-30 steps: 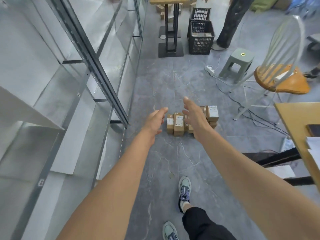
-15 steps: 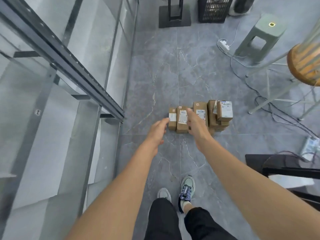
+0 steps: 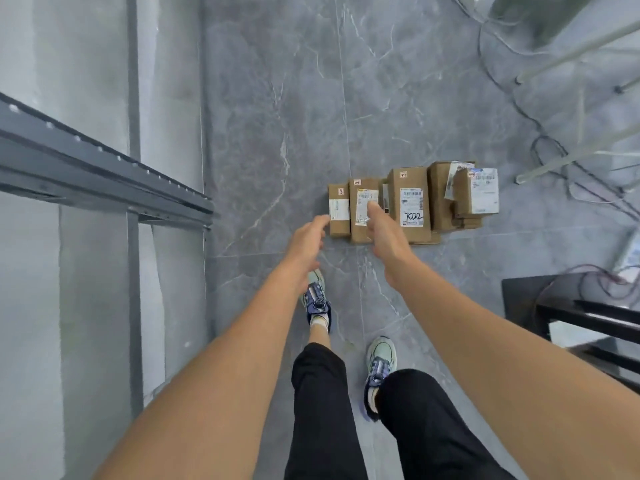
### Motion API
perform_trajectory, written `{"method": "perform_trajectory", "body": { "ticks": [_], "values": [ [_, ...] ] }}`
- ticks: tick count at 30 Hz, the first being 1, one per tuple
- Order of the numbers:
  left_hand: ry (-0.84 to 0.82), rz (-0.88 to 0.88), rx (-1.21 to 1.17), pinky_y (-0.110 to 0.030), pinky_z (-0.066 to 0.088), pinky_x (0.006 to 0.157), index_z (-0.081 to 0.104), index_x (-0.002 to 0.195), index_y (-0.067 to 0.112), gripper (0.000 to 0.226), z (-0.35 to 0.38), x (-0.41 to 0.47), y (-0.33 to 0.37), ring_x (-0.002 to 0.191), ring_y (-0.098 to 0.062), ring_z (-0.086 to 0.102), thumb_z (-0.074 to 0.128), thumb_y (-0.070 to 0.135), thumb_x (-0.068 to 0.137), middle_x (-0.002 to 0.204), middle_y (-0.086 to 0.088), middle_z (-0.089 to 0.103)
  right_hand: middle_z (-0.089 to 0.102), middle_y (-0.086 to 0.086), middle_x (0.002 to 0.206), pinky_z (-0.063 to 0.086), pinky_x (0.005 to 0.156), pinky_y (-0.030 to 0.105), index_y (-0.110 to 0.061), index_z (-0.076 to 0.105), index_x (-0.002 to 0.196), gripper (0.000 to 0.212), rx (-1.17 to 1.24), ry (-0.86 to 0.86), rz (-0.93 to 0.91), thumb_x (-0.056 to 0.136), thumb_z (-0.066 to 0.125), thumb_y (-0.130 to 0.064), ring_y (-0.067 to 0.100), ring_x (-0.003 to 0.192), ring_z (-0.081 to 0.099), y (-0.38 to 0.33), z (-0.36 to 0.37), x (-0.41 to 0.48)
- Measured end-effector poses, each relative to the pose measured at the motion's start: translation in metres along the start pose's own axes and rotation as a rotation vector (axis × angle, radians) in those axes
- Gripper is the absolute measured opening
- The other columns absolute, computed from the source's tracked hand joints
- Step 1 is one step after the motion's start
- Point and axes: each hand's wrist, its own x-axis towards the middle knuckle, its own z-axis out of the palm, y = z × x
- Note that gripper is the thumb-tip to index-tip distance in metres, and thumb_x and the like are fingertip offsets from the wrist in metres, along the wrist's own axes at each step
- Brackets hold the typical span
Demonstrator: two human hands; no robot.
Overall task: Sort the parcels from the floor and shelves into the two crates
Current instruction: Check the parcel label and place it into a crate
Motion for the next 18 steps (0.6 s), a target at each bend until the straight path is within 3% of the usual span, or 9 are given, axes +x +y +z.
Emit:
{"method": "perform_trajectory", "body": {
  "ticks": [5, 9, 12, 14, 18],
  "values": [
    [-0.023, -0.073, 0.022, -0.047, 0.043, 0.107, 0.058, 0.128, 0.021, 0.042, -0.009, 0.093, -0.004, 0.123, -0.019, 0.054, 0.05, 0.052, 0.1, 0.132, 0.0, 0.058, 0.039, 0.002, 0.167, 0.03, 0.125, 0.053, -0.023, 0.037, 0.162, 0.073, 0.019, 0.01, 0.082, 0.104, 0.032, -0.067, 0.023, 0.152, 0.038, 0.013, 0.032, 0.084],
    [-0.03, -0.12, 0.031, -0.041, 0.043, 0.096, 0.057, 0.122, 0.021, 0.041, -0.003, 0.165, -0.015, 0.123, -0.02, 0.054, 0.047, 0.054, 0.1, 0.133, -0.002, 0.058, 0.04, 0.002, 0.167, 0.03, 0.124, 0.054, -0.023, 0.037, 0.162, 0.077, 0.029, 0.017, 0.148, 0.101, 0.031, -0.069, 0.024, 0.151, 0.039, 0.039, 0.049, 0.157],
    [-0.051, -0.148, 0.046, -0.04, 0.04, 0.094, 0.055, 0.137, 0.021, 0.051, 0.005, 0.219, -0.029, 0.126, -0.017, 0.052, 0.043, 0.055, 0.101, 0.139, 0.001, 0.056, 0.045, 0.001, 0.163, 0.033, 0.122, 0.053, -0.026, 0.041, 0.161, 0.083, 0.032, 0.002, 0.193, 0.093, 0.032, -0.074, 0.024, 0.148, 0.043, 0.059, 0.061, 0.212],
    [-0.055, -0.151, 0.054, -0.042, 0.039, 0.099, 0.051, 0.146, 0.02, 0.057, 0.012, 0.254, -0.037, 0.131, -0.017, 0.05, 0.04, 0.056, 0.103, 0.146, 0.002, 0.052, 0.051, 0.0, 0.159, 0.036, 0.121, 0.053, -0.029, 0.046, 0.158, 0.09, 0.039, 0.001, 0.207, 0.083, 0.033, -0.077, 0.024, 0.144, 0.047, 0.072, 0.067, 0.25],
    [-0.051, -0.176, 0.048, -0.045, 0.032, 0.112, 0.047, 0.15, 0.023, 0.058, 0.028, 0.314, -0.051, 0.14, -0.016, 0.044, 0.033, 0.056, 0.106, 0.155, 0.003, 0.046, 0.051, 0.001, 0.159, 0.035, 0.122, 0.053, -0.027, 0.047, 0.157, 0.087, 0.034, 0.003, 0.207, 0.087, 0.032, -0.075, 0.024, 0.146, 0.047, 0.098, 0.074, 0.314]
  ]
}}
